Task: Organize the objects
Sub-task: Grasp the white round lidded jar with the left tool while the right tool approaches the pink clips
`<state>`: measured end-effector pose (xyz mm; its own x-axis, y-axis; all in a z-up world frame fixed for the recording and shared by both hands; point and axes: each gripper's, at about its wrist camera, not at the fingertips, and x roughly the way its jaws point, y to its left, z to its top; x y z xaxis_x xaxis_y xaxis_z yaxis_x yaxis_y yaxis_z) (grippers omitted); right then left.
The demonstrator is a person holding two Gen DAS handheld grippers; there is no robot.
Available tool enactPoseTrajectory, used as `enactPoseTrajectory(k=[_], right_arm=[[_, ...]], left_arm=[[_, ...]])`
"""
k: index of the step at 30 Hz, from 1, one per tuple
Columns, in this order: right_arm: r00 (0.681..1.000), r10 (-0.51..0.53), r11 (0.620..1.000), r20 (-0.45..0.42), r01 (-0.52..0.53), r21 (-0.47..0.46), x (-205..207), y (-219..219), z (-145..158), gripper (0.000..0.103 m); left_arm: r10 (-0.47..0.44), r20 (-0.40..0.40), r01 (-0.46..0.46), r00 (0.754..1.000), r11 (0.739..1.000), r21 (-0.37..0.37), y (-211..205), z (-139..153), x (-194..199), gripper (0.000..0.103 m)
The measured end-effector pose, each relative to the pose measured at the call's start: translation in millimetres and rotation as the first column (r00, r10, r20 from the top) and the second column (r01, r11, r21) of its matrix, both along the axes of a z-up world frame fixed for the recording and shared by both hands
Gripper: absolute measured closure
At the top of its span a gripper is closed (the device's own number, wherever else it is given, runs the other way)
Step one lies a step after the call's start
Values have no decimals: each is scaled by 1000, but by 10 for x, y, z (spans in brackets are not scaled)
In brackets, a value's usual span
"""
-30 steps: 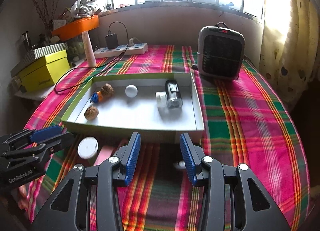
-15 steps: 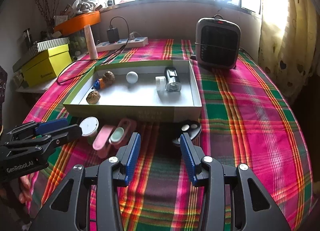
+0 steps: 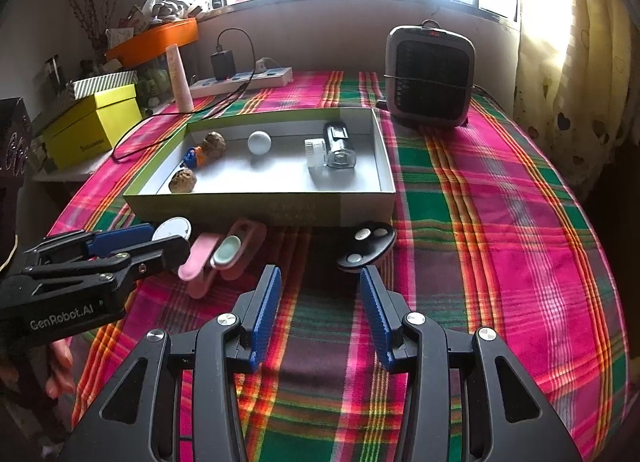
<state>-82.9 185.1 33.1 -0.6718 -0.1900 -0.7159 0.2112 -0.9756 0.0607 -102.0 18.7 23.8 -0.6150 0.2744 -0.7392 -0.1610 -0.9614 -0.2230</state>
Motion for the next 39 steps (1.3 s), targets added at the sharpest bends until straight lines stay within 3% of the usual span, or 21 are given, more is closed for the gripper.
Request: enactPoseTrajectory(k=[24,30,39], right_arm=[[1000,-4,1000,14,4,10,-25,-13,-14,60],[1000,12,1000,12,-12,15,-42,-84,-3,60],[1000,24,1000,19,-25,10,-85,-161,3,60]], left_arm=[[98,-6,-98,995,995,-25,-177,-61,-108,53],[114,-19,-114,993,992,-52,-203,-47,-112,70],[131,-24,-133,991,989,-60,-282,-52,-102,71]])
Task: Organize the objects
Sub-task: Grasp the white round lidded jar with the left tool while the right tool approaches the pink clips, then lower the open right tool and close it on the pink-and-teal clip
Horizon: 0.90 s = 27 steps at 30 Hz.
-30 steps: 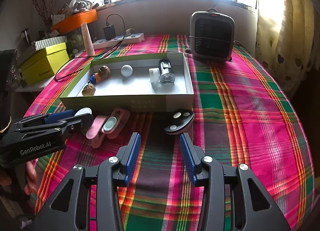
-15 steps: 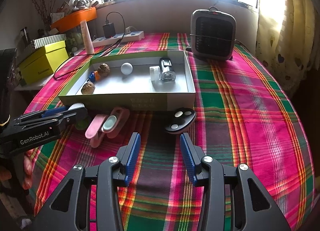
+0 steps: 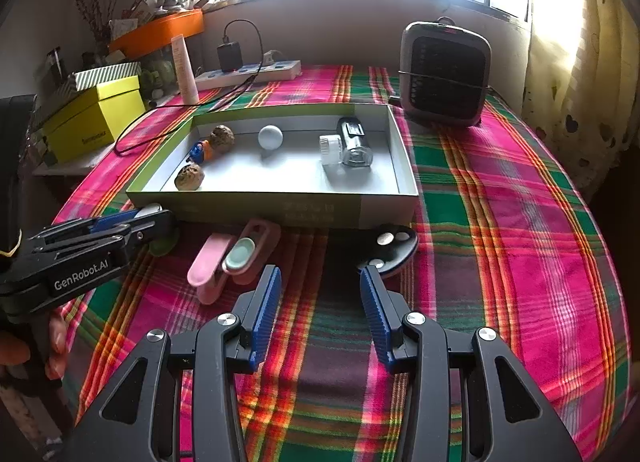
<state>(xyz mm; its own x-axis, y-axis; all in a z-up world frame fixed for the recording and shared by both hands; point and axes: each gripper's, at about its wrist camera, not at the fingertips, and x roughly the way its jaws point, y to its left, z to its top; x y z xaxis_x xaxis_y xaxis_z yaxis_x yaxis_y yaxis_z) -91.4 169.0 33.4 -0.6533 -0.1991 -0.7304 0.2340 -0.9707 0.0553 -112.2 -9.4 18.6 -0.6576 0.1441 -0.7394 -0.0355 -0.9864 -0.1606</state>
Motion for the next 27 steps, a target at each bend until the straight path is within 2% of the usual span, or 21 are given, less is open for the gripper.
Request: enactPoseTrajectory(k=[14,18,27], right_arm=[[999,12,999,36,-10,-51,-205,-191,-13,60],[999,28,999,39,-27,-33,-232,-279,-33,60],[998,30,999,59,-28,-32,-288,-337,-68,60]], left_arm=[[21,5,-21,1000,1000,3,-109,-21,61,71],[32,42,-32,999,999,-1,-139,-114,32,71],[26,30,-27,999,1000,7,-165,-123,29,71]])
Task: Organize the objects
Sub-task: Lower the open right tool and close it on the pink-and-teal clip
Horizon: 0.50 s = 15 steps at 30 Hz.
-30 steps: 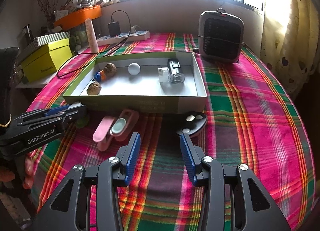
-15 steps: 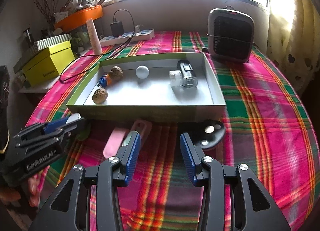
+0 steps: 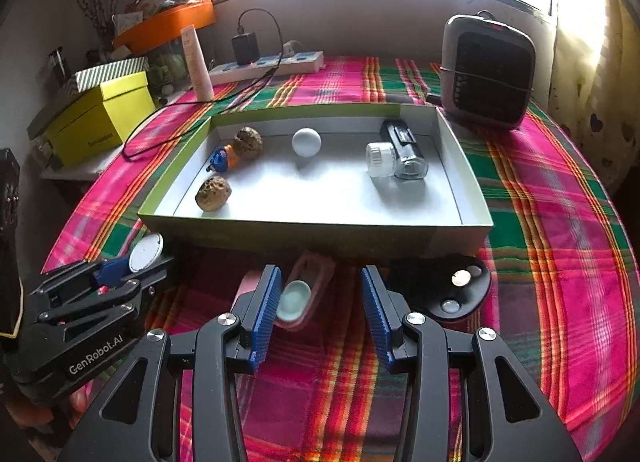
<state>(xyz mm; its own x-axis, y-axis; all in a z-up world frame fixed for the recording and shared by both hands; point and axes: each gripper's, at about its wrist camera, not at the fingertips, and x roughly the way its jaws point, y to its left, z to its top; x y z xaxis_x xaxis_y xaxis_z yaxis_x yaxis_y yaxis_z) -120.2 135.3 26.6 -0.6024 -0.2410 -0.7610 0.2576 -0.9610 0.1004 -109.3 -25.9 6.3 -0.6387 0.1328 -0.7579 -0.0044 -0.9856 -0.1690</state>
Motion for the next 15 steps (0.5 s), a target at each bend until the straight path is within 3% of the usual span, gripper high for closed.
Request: enactPoseTrajectory(k=[15], right_arm=[[999,-34,999,2,34,36,57,129,4,60]], left_arm=[[-3,-6,4,1000,1000,9,-14,1,-14,71]])
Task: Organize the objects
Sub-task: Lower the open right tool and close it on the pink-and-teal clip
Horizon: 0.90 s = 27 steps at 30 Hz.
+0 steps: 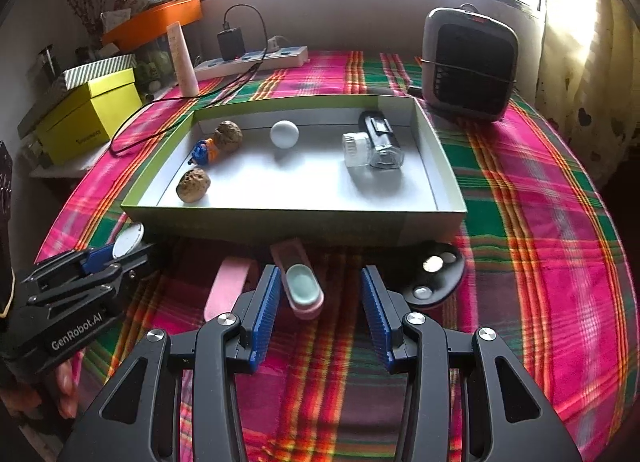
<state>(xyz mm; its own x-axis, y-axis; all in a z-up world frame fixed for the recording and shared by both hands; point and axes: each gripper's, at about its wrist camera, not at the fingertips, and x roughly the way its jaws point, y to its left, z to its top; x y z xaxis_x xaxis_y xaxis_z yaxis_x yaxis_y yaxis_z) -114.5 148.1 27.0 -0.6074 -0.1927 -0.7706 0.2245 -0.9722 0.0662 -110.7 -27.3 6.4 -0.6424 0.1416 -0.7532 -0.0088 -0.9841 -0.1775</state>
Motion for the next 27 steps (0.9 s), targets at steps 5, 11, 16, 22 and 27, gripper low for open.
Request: enactPoseTrajectory(k=[5,11,16,22,27], right_arm=[[1000,27,1000,4,-27,-7,-7,-33,-18,60],[997,68,998,29,-68,1,-65,-91,-76,60],[996,89,996,25,-90,9,-101,-94,-105,60],[989,148,986,-1,-148,73,-79,-209,-122,60],[988,153,987,1,-153,57,-87,-185,-121,60]], left_arm=[[-1,0,1,1000,1000,2,-8,1,-4,71],[-1,-1,1,1000,1000,0,-11,-2,-2,71],[-2,-4,2,1000,1000,-3,6,5,-14,70],[-2,-5,2,1000,1000,2,3,6,-15,70],[-2,-5,2,1000,1000,1,1,5,-27,70]])
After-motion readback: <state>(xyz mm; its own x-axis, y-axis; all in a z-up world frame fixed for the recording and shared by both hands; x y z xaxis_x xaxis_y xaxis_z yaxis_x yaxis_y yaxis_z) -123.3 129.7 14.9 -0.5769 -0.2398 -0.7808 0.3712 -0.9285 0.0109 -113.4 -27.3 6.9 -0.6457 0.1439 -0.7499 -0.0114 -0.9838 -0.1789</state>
